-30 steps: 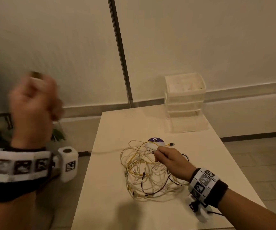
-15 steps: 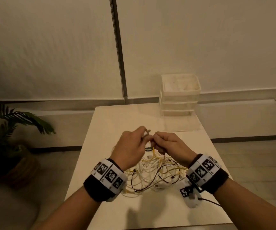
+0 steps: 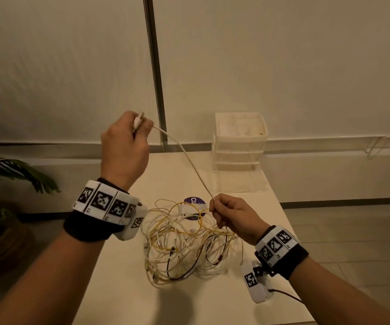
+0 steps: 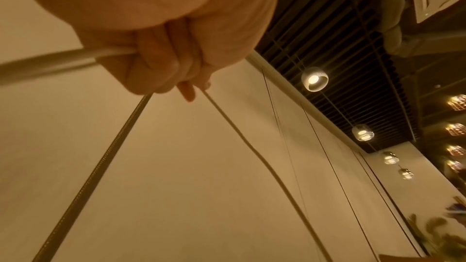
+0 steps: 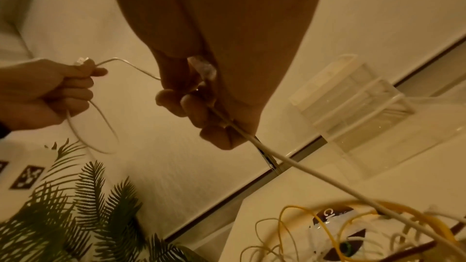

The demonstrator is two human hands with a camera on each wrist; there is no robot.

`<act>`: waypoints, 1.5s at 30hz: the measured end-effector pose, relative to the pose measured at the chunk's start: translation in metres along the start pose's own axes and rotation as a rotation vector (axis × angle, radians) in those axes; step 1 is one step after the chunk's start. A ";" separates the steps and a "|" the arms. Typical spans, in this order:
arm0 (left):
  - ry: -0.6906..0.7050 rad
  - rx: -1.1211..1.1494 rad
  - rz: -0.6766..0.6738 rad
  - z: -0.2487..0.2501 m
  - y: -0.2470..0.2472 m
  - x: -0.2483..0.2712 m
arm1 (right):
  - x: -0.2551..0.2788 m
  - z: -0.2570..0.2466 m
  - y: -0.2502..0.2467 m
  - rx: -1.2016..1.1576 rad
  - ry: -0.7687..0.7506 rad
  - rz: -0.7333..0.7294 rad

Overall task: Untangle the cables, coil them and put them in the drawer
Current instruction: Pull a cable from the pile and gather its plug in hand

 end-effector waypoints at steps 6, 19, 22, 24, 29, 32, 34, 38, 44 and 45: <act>0.317 0.053 -0.294 0.036 0.030 0.059 | -0.002 -0.012 -0.005 -0.092 0.045 -0.021; 0.312 -0.162 -0.706 0.026 0.098 0.068 | 0.004 -0.075 -0.013 0.125 -0.079 -0.145; 0.302 -0.203 -0.628 0.033 0.092 0.055 | 0.005 -0.068 -0.015 0.111 -0.124 -0.085; 0.277 -0.158 -0.478 0.039 0.076 0.036 | 0.004 -0.060 -0.021 0.093 -0.138 -0.021; 0.125 -0.098 -0.045 0.038 0.016 -0.022 | 0.011 -0.034 -0.026 0.157 -0.123 0.005; 0.046 -0.160 -0.032 0.027 0.015 -0.026 | 0.008 -0.030 -0.028 0.159 -0.117 0.041; 0.054 -0.141 -0.088 0.030 0.025 -0.011 | 0.006 -0.031 -0.029 0.144 -0.104 0.054; 0.294 -0.094 -0.359 0.055 0.054 0.030 | 0.005 -0.040 -0.029 0.156 -0.093 0.045; 0.246 -0.207 -0.692 0.040 0.105 0.064 | 0.005 -0.075 -0.028 0.124 -0.186 -0.016; 0.251 -0.185 -0.663 0.042 0.105 0.063 | 0.006 -0.080 -0.029 0.120 -0.196 -0.022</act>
Point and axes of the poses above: each hand's wrist, its own x-axis away from the middle knuckle, its own y-axis out of the palm, z = x × y, the point moved 4 cm from there along -x, towards the middle knuckle, and after that the axes turned 1 degree about y, right-handed, at the moved point
